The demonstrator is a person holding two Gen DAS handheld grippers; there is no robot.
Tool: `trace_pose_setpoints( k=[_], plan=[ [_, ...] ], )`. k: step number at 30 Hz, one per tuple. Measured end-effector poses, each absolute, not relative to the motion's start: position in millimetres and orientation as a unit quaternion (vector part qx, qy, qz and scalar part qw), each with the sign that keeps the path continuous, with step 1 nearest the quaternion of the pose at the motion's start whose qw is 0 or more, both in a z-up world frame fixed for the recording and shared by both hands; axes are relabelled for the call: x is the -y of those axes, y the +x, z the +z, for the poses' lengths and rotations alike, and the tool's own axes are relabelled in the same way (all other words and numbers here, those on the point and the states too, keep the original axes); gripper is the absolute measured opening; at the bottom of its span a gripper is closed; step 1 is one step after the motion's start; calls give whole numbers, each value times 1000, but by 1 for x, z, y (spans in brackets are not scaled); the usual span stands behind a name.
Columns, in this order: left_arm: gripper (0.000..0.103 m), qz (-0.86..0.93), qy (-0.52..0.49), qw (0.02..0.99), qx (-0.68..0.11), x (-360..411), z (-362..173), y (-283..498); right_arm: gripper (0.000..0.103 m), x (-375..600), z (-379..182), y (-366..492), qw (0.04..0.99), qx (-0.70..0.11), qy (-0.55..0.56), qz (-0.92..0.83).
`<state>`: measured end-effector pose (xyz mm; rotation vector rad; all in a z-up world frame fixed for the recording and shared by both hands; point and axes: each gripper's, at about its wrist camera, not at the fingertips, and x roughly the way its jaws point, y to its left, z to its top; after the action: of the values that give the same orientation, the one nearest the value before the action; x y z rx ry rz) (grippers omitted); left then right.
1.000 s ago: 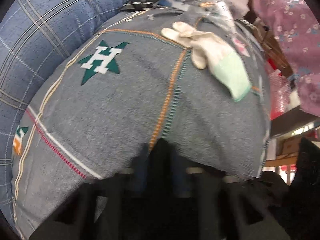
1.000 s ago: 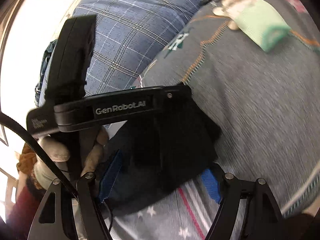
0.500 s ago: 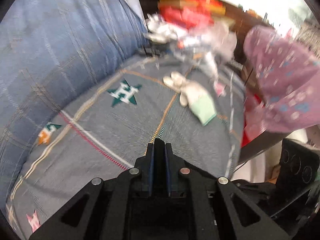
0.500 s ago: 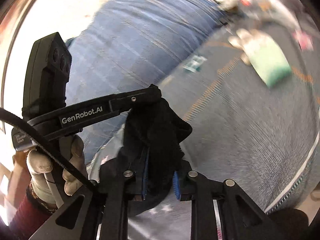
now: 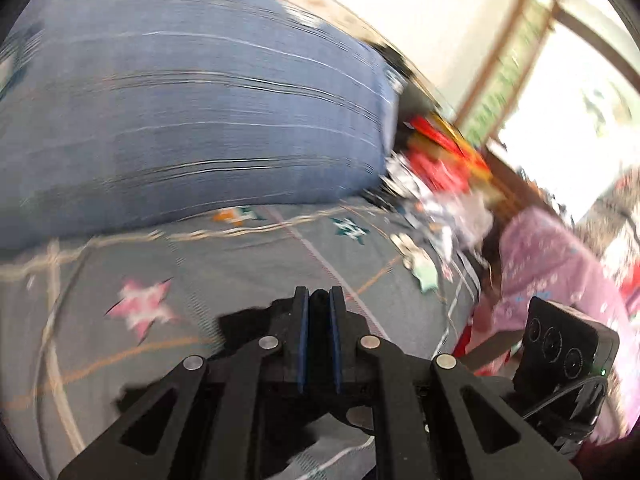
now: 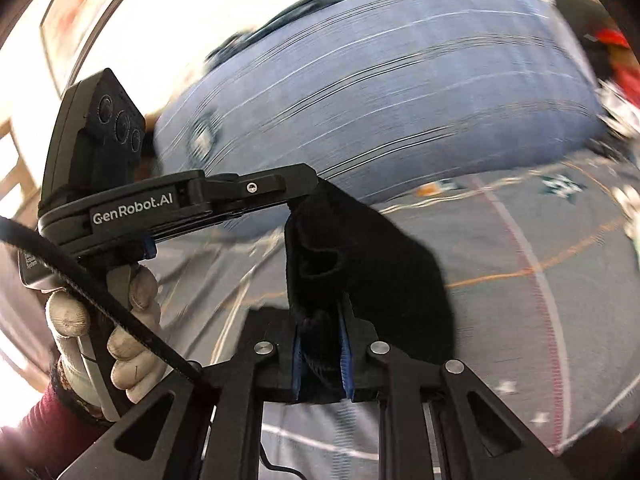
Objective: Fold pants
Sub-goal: 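Grasp the folded pants edge with the right gripper and lift it, then lower the black pants bundle onto the sheet and open the right gripper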
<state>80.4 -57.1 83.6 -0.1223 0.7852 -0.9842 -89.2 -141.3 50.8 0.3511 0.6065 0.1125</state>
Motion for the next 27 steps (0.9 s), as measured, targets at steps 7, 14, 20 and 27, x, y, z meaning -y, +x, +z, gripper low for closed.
trace_pose_setpoints(
  k=[7, 14, 20, 27],
  plan=[
    [9, -401, -163, 814, -388, -36, 34, 94, 16, 64, 23, -43, 922, -356, 113, 105],
    [10, -348, -206, 803, -437, -70, -34, 109, 16, 35, -31, -10, 896, -423, 84, 104],
    [10, -350, -241, 800, -423, -86, -35, 112, 16, 20, -29, 3, 894, -429, 70, 111],
    [13, -314, -267, 802, -432, -103, -52, 118, 16, -2, -28, 8, 893, -432, 42, 123]
  ],
)
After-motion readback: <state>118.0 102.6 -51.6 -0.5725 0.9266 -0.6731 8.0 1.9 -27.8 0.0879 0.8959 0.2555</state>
